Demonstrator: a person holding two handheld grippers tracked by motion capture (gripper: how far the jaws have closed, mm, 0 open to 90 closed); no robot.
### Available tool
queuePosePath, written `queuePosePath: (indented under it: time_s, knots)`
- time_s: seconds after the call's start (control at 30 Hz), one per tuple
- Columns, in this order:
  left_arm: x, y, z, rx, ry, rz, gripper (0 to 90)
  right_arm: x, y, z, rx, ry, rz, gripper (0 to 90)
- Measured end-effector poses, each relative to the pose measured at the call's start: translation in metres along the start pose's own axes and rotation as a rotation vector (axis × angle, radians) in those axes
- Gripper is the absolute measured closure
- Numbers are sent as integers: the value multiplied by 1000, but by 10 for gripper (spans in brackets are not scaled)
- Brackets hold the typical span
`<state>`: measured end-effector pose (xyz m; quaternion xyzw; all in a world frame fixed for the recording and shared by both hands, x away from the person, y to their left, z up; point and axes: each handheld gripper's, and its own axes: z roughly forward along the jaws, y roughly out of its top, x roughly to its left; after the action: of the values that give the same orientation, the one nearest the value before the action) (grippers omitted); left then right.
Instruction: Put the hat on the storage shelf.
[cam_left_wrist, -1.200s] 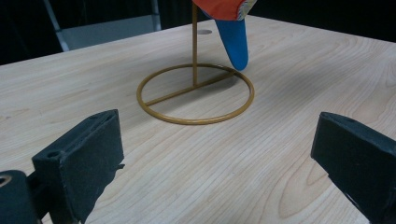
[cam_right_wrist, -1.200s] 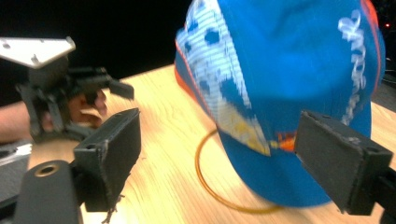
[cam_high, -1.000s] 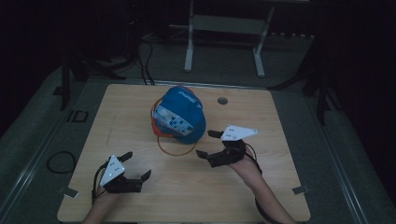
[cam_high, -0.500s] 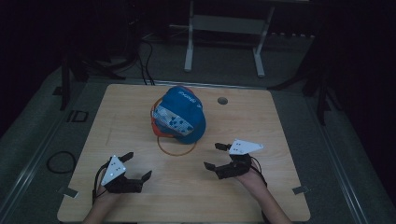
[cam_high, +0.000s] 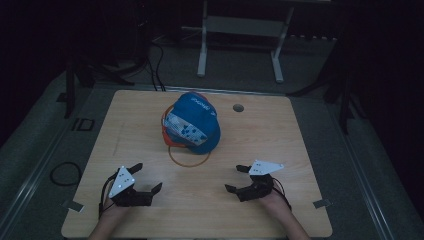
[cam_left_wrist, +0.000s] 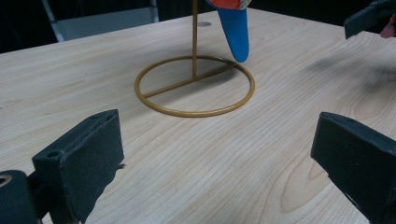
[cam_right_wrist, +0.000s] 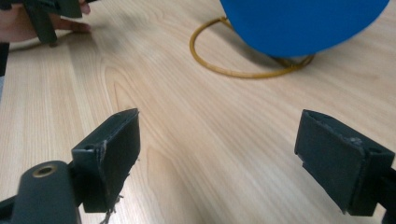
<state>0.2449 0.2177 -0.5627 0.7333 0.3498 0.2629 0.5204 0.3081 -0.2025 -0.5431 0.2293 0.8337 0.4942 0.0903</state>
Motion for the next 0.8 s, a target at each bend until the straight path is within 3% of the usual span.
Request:
queuePosePath:
  time_s: [0.3,0.8]
  knots:
    - [-1,0,1,6,-8,4,28,-6,-18,-10,23,-32,18,142]
    - [-1,-1,-1,4,-18,-1,28,-21,-33,-23,14,-76,21,145]
